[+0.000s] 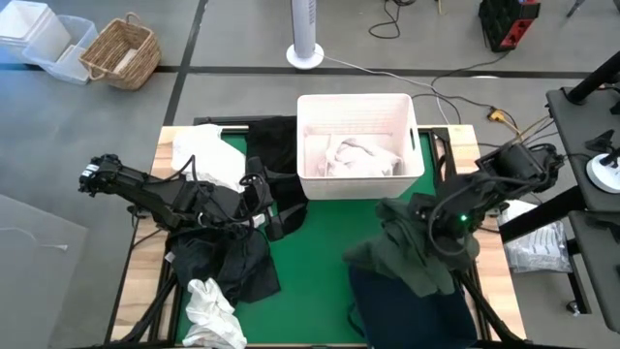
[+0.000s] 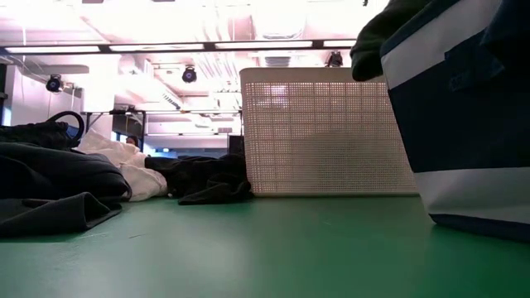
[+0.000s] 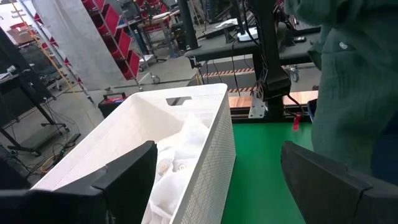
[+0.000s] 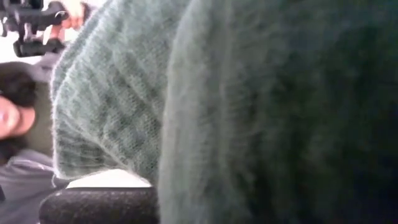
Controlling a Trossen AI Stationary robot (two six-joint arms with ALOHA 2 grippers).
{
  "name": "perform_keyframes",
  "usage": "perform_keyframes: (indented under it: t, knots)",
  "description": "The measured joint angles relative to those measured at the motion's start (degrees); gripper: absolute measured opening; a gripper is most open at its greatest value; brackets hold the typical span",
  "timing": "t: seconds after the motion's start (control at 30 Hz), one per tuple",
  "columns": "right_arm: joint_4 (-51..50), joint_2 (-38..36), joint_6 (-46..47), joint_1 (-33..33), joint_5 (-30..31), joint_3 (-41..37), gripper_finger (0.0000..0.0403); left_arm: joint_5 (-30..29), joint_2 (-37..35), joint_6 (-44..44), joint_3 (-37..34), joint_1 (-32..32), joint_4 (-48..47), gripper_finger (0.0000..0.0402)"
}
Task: Sort clothes
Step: Put the green long sleeve shirt into the blue laundry bin
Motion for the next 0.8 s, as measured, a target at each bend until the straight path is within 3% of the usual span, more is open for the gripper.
perform_keyframes:
  t: [0.33, 0.57, 0.8]
  knots:
    - [-0.11, 0.24, 11.36, 2.34, 0.52, -0.20, 0.0017, -0.42, 0.04, -0.73, -0.02, 0.00, -1.66, 0.0314]
    - [1.07, 0.26, 17.23, 7.05, 0.54, -1.50, 0.0017, -9.56, 0.04, -3.18, -0.02, 0.02, -6.06, 0.0314]
    - [3.64, 0.26, 23.51, 12.96, 0.67, -3.33, 0.0017, -9.92, 0.04, -3.41, -0.02, 0.00, -6.65, 0.0314]
